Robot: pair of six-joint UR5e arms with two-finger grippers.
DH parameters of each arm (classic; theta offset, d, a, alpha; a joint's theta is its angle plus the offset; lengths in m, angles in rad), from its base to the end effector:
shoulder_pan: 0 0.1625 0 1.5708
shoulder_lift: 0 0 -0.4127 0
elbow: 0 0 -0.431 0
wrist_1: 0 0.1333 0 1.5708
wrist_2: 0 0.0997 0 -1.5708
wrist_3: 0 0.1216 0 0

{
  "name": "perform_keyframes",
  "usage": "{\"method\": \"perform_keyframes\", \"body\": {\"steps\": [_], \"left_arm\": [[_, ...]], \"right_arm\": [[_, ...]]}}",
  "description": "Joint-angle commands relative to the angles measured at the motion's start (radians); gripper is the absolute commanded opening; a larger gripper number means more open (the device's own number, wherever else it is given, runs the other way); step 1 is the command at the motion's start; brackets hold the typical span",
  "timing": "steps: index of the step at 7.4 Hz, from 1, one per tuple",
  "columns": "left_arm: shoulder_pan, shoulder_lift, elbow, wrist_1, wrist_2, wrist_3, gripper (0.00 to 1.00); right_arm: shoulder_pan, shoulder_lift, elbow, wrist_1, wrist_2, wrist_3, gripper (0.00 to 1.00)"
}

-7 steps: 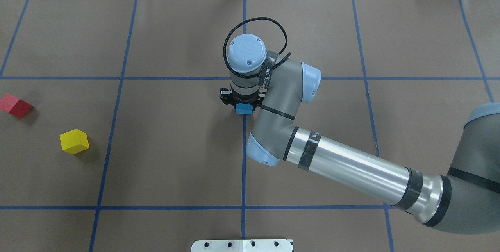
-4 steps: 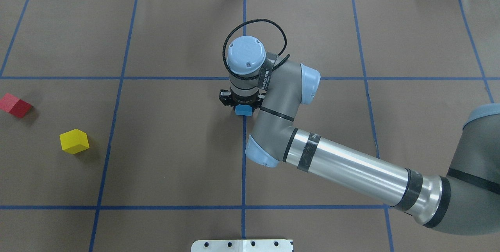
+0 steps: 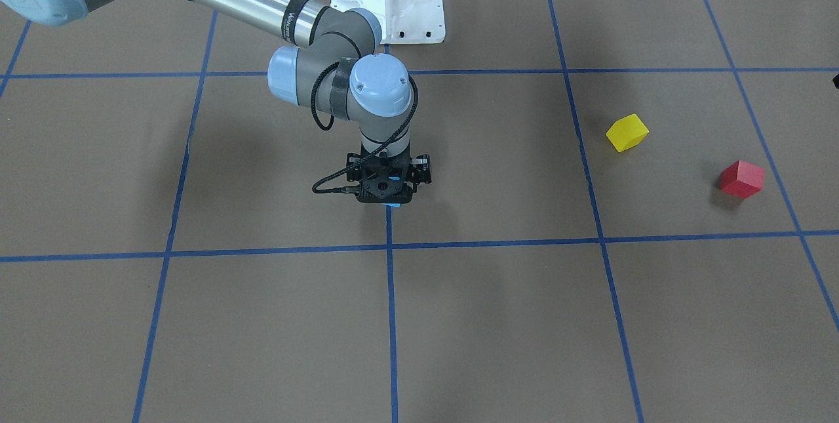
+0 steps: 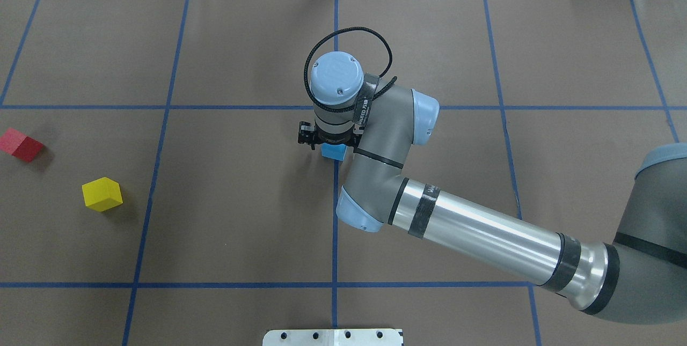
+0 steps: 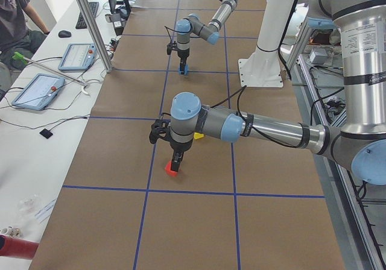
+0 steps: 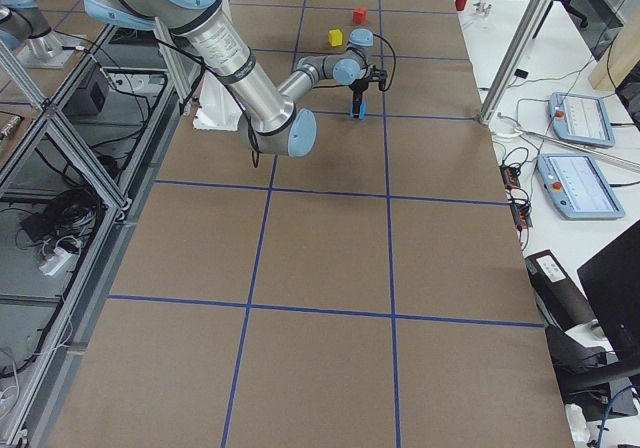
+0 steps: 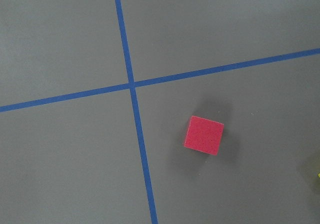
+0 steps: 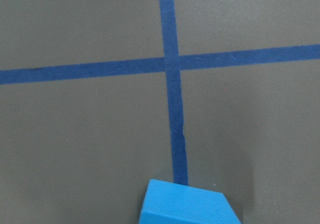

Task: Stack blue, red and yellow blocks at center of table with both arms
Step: 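Lower the blue cube onto the center and open the right gripper, then raise the right gripper while the left gripper reaches for the red cube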

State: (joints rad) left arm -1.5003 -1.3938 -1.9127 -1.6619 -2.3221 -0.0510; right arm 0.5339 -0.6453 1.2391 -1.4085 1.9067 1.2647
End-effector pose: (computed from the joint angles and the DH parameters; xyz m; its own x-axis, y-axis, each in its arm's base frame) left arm -0.0170 -0.4738 0.5587 0.7194 0.1744 -0.6724 -0.0315 0.9752 0.2192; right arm -0.6741 -0.5068 0.1847 0.6833 0.0734 0.7265 -0.0838 0.9962 -0.0219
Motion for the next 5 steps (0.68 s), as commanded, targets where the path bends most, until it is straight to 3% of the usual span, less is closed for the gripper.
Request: {"method": "perform_keyframes", "body": {"steps": [1, 3, 5], "left_arm": [[0.009, -0.011, 0.064, -0.092, 0.001, 0.005, 0.99], [0.108, -0.013, 0.215, -0.347, 0.009, 0.000, 0.99], [0.206, -0.027, 0.274, -0.415, 0.012, -0.053, 1.00]], "right_arm": [[0.044, -0.066, 0.142, -0.010, 0.041, 0.001, 1.00], [0.109, -0.231, 0.329, -0.010, 0.096, -0.001, 1.00], [0.155, -0.377, 0.465, -0.006, 0.115, -0.004, 1.00]]}}
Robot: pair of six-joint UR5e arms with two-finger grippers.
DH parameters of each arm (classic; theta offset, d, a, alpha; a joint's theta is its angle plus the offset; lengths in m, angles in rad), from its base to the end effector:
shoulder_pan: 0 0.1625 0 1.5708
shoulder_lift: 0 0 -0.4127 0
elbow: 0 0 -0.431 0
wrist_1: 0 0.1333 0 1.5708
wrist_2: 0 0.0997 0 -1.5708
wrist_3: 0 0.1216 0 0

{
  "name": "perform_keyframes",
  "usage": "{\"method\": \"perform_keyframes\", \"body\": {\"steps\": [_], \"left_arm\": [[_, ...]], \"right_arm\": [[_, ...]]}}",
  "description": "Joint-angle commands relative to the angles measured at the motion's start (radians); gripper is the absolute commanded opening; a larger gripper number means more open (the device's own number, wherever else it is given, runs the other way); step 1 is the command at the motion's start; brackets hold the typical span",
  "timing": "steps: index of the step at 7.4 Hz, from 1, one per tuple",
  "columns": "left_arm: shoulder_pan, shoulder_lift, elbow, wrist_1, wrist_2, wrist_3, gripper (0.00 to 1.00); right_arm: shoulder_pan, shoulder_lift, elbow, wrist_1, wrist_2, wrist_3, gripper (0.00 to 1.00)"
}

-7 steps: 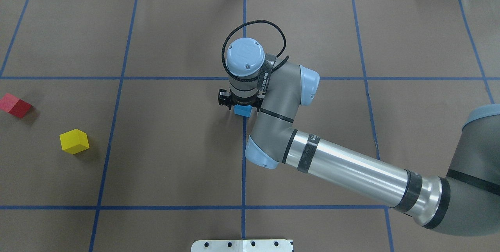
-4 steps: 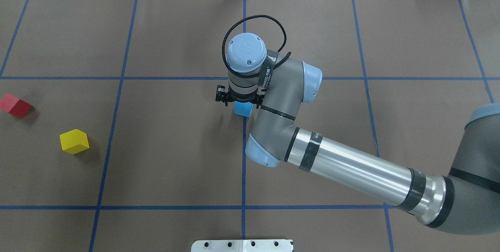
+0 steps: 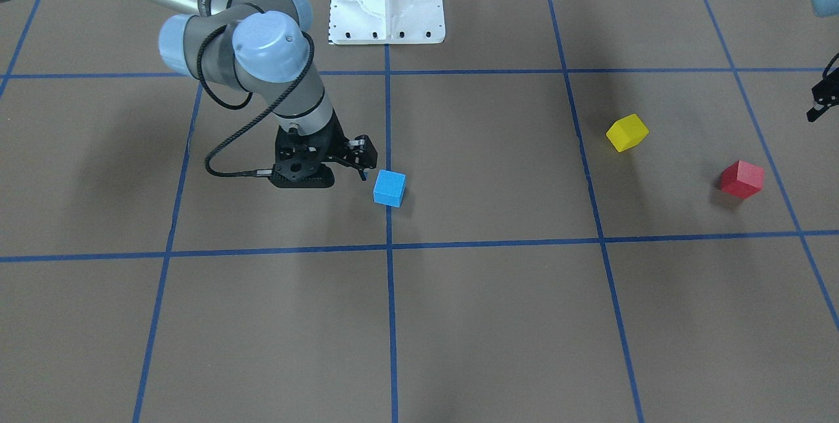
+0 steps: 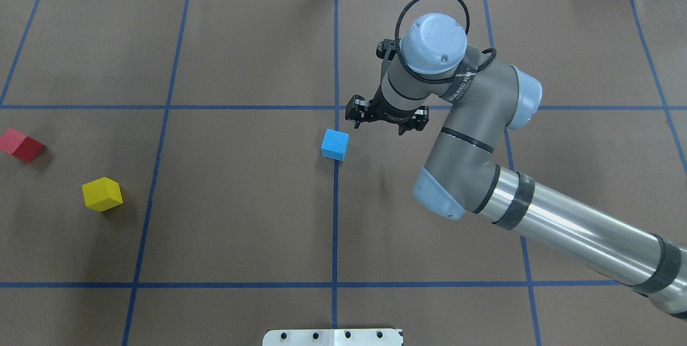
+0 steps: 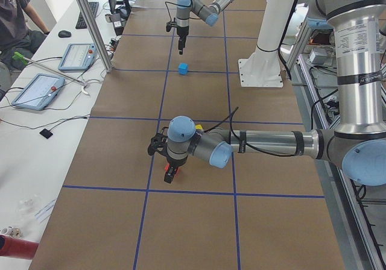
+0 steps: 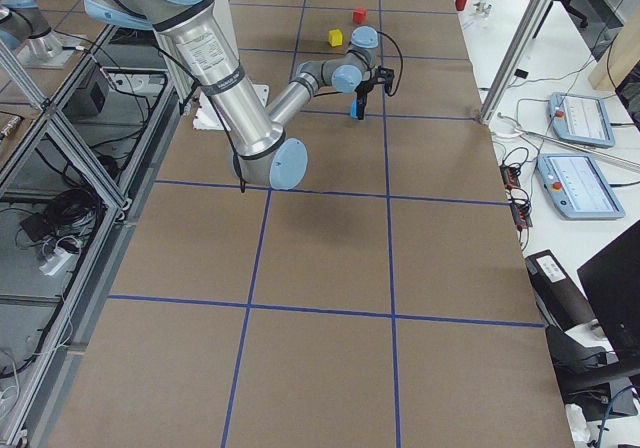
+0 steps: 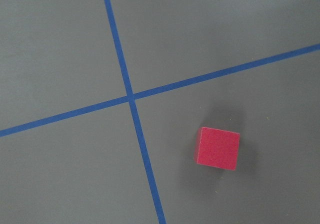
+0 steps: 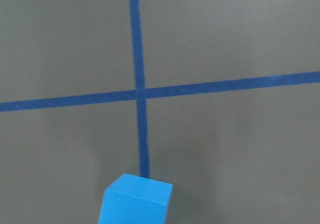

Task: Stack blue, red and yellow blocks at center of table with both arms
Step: 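Raise the right gripper while the left gripper reaches for the red cube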

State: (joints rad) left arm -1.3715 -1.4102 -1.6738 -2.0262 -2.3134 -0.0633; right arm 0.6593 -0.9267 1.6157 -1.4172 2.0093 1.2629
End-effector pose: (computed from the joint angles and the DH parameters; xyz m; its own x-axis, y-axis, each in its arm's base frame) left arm 0.0471 -0.4913 0.6387 0.6805 0.3447 -0.6467 -0.1398 0.9273 0.3472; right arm -0.5262 -0.5111 0.2174 0.5935 0.1128 0.7969 -0.1304 0.9905 -0.0431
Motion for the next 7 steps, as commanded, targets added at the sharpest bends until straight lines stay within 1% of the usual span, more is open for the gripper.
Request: {"method": "perform_keyframes", "body": {"steps": [1, 2, 4, 7], "left_arm": [[0.159, -0.030, 0.035, -0.057, 0.081, -0.135, 1.00], [0.190, -0.033, 0.055, -0.083, 0.116, -0.142, 0.99], [0.207, -0.049, 0.138, -0.190, 0.115, -0.141, 0.99], [0.218, -0.084, 0.170, -0.190, 0.106, -0.145, 0.99]], "right_arm": [[0.046, -0.121, 0.098, 0.003, 0.012, -0.004, 1.00], [0.052, -0.141, 0.098, 0.003, 0.008, -0.011, 1.00], [0.051, -0.147, 0.092, 0.003, -0.003, -0.017, 1.00], [0.043, -0.147, 0.089, 0.003, -0.011, -0.016, 1.00]]}}
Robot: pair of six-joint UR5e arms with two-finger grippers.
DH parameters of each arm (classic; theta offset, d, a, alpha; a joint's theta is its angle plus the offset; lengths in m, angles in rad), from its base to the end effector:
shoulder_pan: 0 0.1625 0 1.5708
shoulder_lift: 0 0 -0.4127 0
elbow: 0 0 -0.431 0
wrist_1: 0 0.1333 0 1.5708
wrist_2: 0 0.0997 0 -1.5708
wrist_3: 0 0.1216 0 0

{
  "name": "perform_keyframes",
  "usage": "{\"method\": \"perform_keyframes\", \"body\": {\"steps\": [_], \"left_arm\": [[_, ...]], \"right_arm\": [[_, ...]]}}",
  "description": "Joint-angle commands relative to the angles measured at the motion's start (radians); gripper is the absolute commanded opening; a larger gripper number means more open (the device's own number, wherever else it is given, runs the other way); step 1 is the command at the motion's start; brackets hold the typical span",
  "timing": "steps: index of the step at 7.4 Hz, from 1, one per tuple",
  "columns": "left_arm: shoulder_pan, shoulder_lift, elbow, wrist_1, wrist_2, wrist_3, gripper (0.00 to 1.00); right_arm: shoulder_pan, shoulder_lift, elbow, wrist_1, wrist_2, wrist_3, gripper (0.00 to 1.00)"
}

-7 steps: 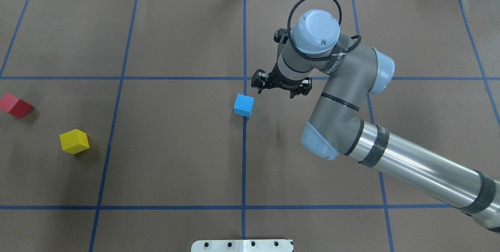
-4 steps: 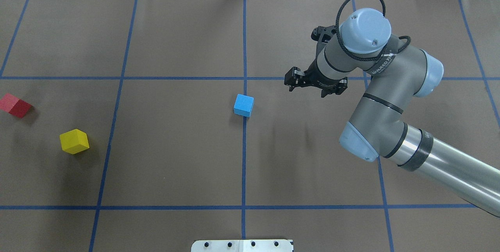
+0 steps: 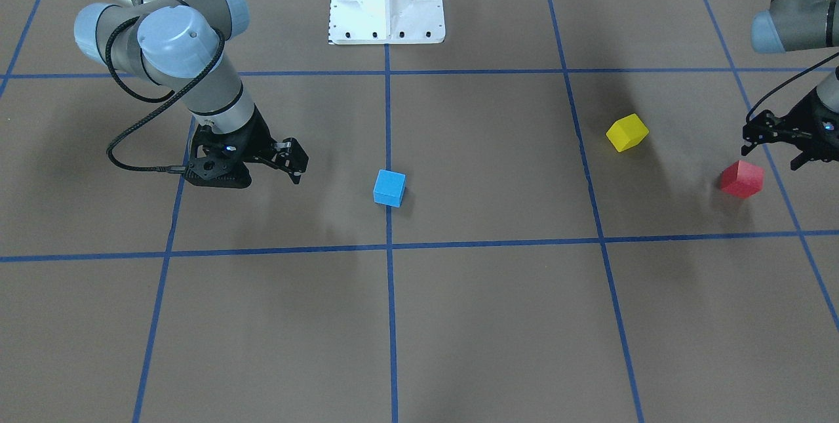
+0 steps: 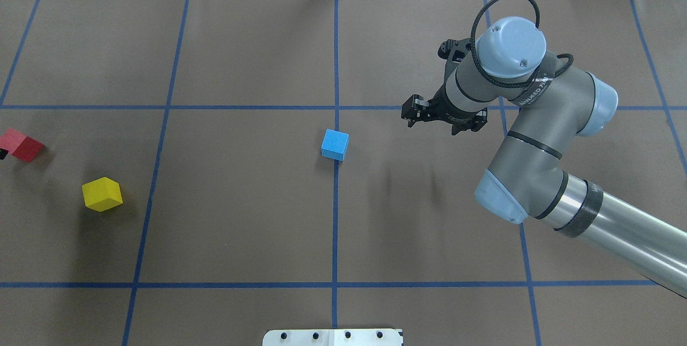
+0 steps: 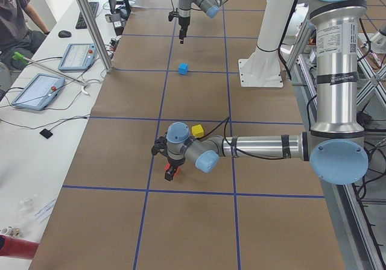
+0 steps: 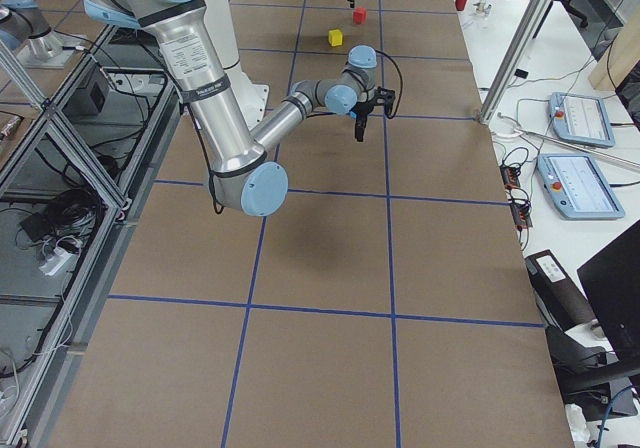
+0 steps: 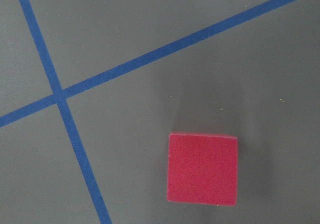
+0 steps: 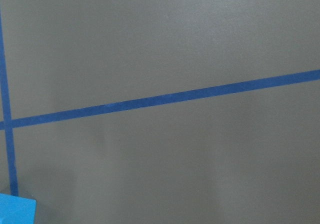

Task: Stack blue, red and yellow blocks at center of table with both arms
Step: 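Raise the right gripper while the left gripper reaches for the red cube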

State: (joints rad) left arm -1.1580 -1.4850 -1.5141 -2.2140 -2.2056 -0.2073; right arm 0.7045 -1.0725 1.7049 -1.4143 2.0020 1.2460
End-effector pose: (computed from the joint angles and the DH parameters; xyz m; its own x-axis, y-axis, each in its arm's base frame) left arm 0.1549 -0.5061 0.6729 0.6824 0.4059 -0.6079 -0.2161 0.9065 0.3627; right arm -0.4750 -0.5120 0.2774 0.6245 0.1503 0.7665 -0.1721 0.9837 -0.0527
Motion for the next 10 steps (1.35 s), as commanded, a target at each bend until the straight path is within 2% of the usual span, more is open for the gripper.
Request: {"method": "perform_keyframes", "body": {"steps": [1, 8, 10], "left_arm": [[0.012, -0.024, 0.017, -0.003, -0.002, -0.001, 0.99], [0.067, -0.130, 0.162, -0.003, -0.002, -0.001, 0.99], [0.069, -0.136, 0.175, -0.003, -0.002, -0.001, 0.99]], "right_arm": [[-0.003, -0.001, -0.002, 0.000, -0.003, 0.000, 1.00], [-0.030, 0.000, -0.019, 0.005, -0.031, 0.003, 1.00], [-0.043, 0.003, -0.019, 0.005, -0.051, 0.007, 1.00]]}}
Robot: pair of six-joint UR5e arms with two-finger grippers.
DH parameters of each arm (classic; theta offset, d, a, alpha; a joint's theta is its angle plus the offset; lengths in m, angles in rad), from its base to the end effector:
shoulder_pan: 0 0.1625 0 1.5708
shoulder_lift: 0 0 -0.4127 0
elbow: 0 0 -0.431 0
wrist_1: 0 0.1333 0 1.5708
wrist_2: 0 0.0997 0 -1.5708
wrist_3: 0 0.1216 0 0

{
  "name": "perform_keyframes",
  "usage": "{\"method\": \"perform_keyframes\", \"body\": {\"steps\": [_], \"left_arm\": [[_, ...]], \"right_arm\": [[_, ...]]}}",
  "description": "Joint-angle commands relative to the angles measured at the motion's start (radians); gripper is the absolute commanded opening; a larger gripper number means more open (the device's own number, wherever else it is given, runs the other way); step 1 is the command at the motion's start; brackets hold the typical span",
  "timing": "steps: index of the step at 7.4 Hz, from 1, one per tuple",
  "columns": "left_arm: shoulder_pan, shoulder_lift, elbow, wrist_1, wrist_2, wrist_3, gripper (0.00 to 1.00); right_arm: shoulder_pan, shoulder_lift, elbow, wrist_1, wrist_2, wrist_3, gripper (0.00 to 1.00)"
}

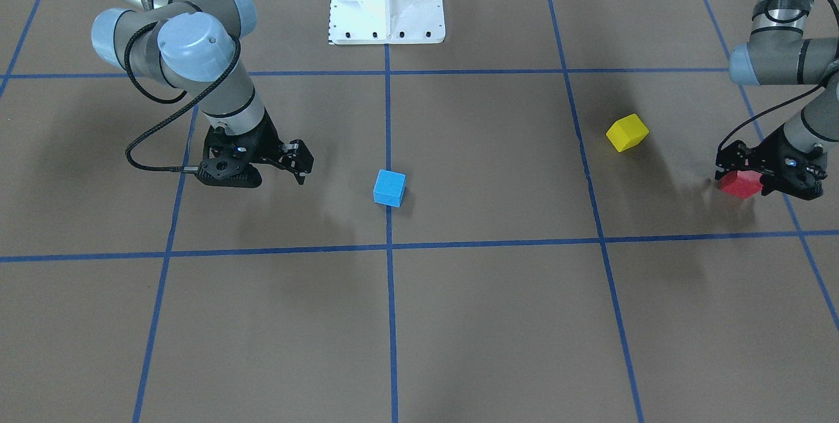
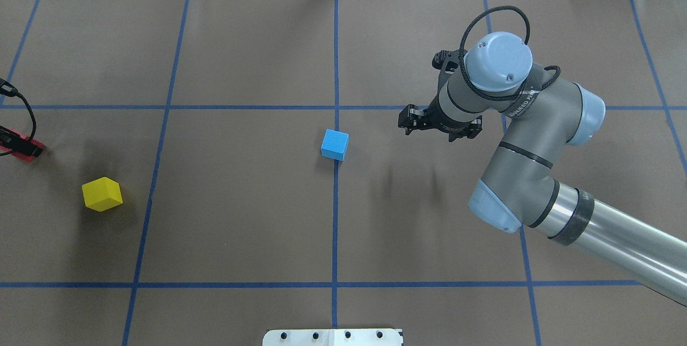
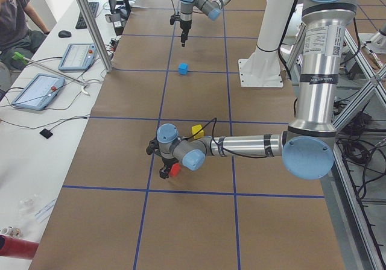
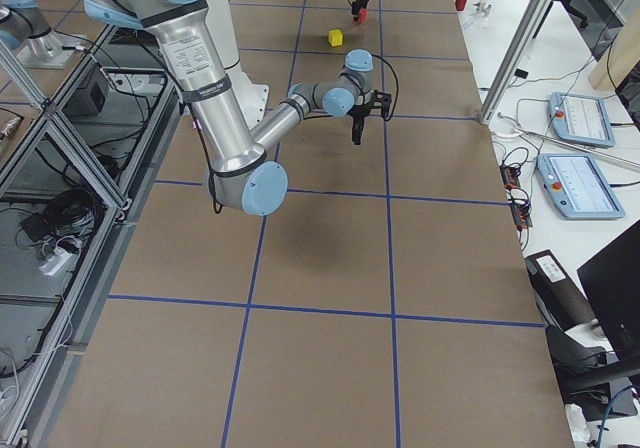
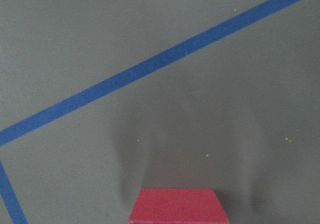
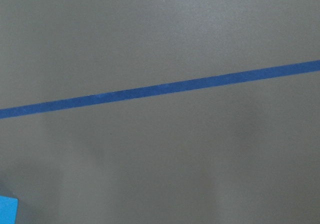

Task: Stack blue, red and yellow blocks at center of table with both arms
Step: 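Raise the right gripper while the left gripper reaches for the red cube, then close the left gripper on the red cube and lift it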

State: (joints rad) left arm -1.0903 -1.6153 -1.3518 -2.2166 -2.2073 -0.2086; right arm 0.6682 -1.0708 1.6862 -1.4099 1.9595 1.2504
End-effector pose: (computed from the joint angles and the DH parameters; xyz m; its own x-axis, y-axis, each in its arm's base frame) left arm 0.2121 -0.5390 0.6915 0.6609 0.4342 -0.6121 -0.2811 0.8995 0.3345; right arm -0.4952 -0.5020 0.2863 0.6465 0.1390 0.7501 -0.1700 0.9848 -0.0360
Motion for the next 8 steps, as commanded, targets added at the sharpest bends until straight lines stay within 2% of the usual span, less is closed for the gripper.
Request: {"method": "perform_keyframes", "body": {"steps": [1, 4, 5, 7, 8], "left_arm": [[0.001, -0.006, 0.013, 0.000, -0.003, 0.002, 0.99], [0.013, -0.005, 0.014, -0.002, -0.022, 0.002, 0.93], [0.015, -0.005, 0.014, -0.002, -0.022, 0.002, 0.82], [0.015, -0.005, 0.011, -0.003, -0.022, 0.003, 0.33], [0.013, -0.005, 0.000, -0.005, -0.026, -0.001, 0.00]], "right_arm": [[-0.009, 0.003, 0.000, 0.000, -0.008, 0.004, 1.00], [-0.010, 0.003, 0.000, 0.000, -0.010, 0.006, 1.00], [-0.016, 0.003, 0.000, 0.000, -0.019, 0.007, 1.00], [-0.018, 0.002, 0.000, 0.002, -0.022, 0.009, 1.00], [-0.018, 0.002, 0.000, 0.002, -0.022, 0.011, 1.00]]}}
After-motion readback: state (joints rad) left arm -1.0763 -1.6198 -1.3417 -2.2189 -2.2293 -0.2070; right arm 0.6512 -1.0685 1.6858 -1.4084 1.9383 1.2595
